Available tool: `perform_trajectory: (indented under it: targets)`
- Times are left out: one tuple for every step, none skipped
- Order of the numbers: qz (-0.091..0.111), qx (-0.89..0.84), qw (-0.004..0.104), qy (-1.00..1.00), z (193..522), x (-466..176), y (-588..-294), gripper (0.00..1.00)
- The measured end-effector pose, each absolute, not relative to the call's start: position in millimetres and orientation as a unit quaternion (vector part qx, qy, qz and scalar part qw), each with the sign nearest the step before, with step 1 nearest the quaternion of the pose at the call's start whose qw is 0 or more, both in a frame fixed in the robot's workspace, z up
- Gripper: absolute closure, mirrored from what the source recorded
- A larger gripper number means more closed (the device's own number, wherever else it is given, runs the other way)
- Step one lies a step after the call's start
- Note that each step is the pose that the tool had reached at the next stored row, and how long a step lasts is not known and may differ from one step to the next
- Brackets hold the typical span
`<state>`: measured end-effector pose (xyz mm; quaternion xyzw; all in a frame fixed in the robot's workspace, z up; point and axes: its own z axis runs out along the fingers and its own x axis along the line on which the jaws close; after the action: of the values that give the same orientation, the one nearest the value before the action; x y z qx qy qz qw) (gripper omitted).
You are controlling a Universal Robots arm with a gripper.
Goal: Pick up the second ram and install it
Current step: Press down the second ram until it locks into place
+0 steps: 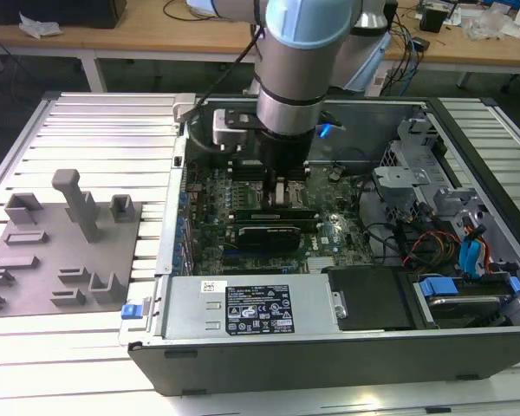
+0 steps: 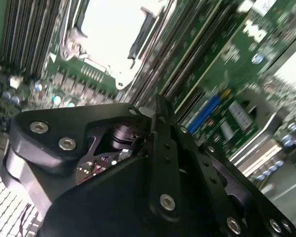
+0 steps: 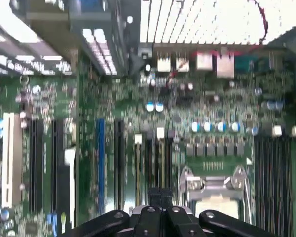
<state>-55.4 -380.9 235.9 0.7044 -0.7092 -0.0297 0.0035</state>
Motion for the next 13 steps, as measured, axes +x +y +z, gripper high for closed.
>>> perform_trajectory:
  targets:
    - [-0.029, 0.704, 0.003, -0.709, 235, -61, -380, 0.89]
    - [-0.029, 0.704, 0.003, -0.709, 235, -65, -380, 0.89]
    - [-0.029, 0.704, 0.003, -0.709, 235, -68, -380, 0.89]
    - [-0.029, 0.704, 0.003, -0.709, 234, -72, -379, 0.89]
    - [-0.029, 0.704, 0.003, -0.709, 232, -75, -379, 0.89]
    - [-0.029, 0.704, 0.003, -0.709, 232, -76, -378, 0.89]
    - [-0.029, 0.704, 0.003, -0.709, 231, -77, -378, 0.89]
    - [-0.029, 0.704, 0.003, -0.709, 230, -78, -378, 0.89]
    - [-0.029, 0.704, 0.003, -0.709, 230, -78, -378, 0.89]
    - [-0.029, 0.704, 0.003, -0.709, 228, -78, -378, 0.89]
    - [-0.029, 0.704, 0.003, -0.709, 228, -78, -378, 0.89]
    - [-0.029, 0.704, 0.003, -0.709, 228, -78, -378, 0.89]
    - [-0.029, 0.704, 0.003, -0.709, 228, -78, -378, 0.89]
